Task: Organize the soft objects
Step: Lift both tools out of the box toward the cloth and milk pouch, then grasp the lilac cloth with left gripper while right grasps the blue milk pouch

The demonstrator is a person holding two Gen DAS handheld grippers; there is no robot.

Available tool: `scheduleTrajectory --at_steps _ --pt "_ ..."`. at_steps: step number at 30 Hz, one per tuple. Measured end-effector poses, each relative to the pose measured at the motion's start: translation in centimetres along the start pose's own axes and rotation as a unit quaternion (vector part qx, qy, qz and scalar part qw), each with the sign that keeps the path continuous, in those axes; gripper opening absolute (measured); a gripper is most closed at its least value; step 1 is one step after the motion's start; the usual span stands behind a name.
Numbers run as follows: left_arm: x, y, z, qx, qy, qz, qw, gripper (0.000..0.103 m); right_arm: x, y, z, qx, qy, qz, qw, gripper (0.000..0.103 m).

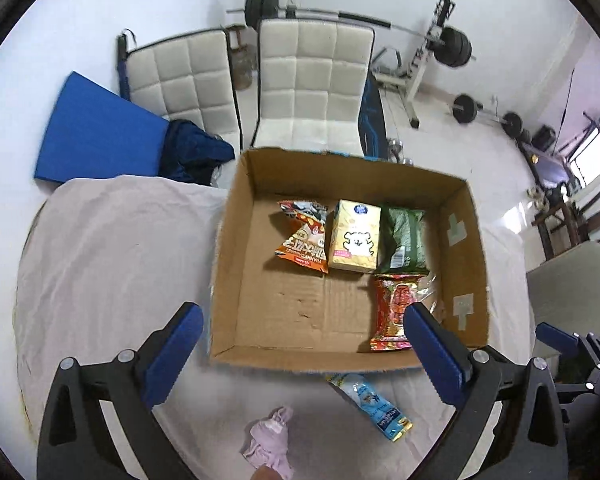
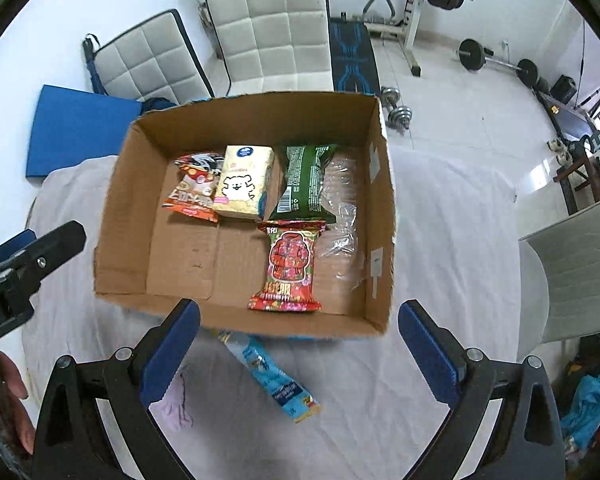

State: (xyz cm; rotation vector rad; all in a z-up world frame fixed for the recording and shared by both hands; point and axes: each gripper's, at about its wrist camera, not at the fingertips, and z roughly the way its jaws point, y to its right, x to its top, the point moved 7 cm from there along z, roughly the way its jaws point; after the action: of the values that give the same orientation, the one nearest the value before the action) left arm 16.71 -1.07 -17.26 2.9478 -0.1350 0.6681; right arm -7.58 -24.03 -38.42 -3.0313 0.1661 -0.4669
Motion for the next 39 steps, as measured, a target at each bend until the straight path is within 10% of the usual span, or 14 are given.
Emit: scheduleTrajectory --at_steps 16,24,30,39 --pt "-4.9 -1.4 -4.0 -0.006 0.013 -0.042 0.9990 0.103 -2.8 -1.3 -4.8 0.011 0.057 -0.020 0.998 0.101" --pt "-13.1 -7.0 2.2 0.034 -0.082 -0.094 0.9916 0.102 -10.0 -2.1 7.5 0.016 -0.106 -0.075 0.991 0.101" --pt "-18.6 -8.7 8.0 0.037 -0.176 -0.091 0.9795 0.086 -12.1 -4.0 14.2 0.016 -0.145 -0.089 0.985 0.100" --pt "-23.5 -7.5 13.6 0.007 -0.254 -0.097 0.9624 0.086 -13.8 -5.3 19.1 -0.008 -0.158 -0.076 0.984 0.055"
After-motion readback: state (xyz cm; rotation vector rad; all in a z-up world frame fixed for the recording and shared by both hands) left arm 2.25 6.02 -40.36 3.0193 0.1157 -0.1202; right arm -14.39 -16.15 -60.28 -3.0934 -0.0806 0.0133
